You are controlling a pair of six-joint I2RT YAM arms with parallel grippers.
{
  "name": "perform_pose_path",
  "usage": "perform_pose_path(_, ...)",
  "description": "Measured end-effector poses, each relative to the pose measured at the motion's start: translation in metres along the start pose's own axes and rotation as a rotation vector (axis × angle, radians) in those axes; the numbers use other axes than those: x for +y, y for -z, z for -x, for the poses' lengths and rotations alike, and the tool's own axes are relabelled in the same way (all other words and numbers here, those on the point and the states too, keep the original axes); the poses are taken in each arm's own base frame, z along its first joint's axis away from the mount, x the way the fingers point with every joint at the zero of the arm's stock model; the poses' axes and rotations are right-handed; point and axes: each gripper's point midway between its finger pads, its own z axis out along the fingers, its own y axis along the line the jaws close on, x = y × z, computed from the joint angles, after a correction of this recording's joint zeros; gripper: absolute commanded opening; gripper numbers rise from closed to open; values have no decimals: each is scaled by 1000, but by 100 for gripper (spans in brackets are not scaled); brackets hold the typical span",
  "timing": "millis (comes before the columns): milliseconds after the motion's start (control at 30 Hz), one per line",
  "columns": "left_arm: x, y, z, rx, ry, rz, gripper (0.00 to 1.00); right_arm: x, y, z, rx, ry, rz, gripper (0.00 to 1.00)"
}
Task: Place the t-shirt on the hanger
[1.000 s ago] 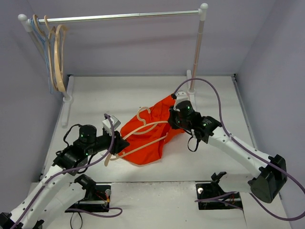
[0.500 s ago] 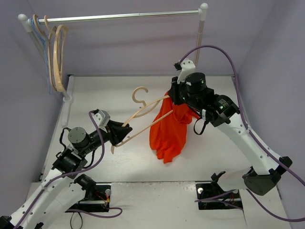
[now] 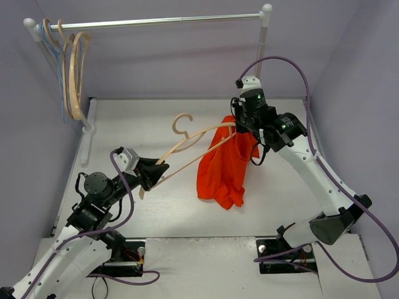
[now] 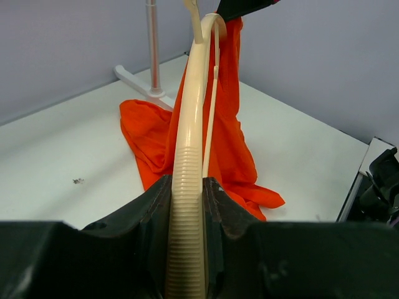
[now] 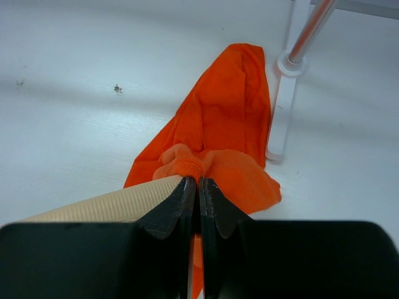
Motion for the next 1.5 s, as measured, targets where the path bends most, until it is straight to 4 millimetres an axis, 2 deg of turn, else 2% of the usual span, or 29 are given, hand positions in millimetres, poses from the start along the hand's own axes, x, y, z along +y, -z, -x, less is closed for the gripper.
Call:
perform_pose_path(200, -2, -1, 1, -3, 3, -10, 0, 13, 5, 10, -21, -25, 69, 8)
perform_pose_path(533, -5, -27, 0, -32, 44, -57, 0, 43, 24, 31, -70, -36, 212, 8)
perform_pose_path(800, -12, -51, 13, -112, 29, -72, 0, 95, 64, 65, -161, -7, 380, 10)
perform_pose_path(900, -19, -63, 15, -133, 16, -89, 0, 104, 76, 79, -199, -11, 410, 11)
perform_pose_path(1033, -31, -74, 30, -194, -31, -83, 0, 96, 84, 95, -236, -33, 370, 14)
perform_pose_path(1167, -39, -73, 41, -245, -74, -72, 0, 85, 84, 99, -260, -45, 303, 15)
perform_pose_path(1267, -39, -72, 36, -255, -80, -51, 0, 75, 74, 90, -241, -53, 237, 16)
perform_pose_path(1400, -32, -72, 13, -221, -74, -26, 0, 63, 58, 55, -169, -46, 172, 17)
perform_pose_path(1500, -36, -80, 1, -192, -59, -39, 0, 61, 54, 45, -148, -41, 159, 28)
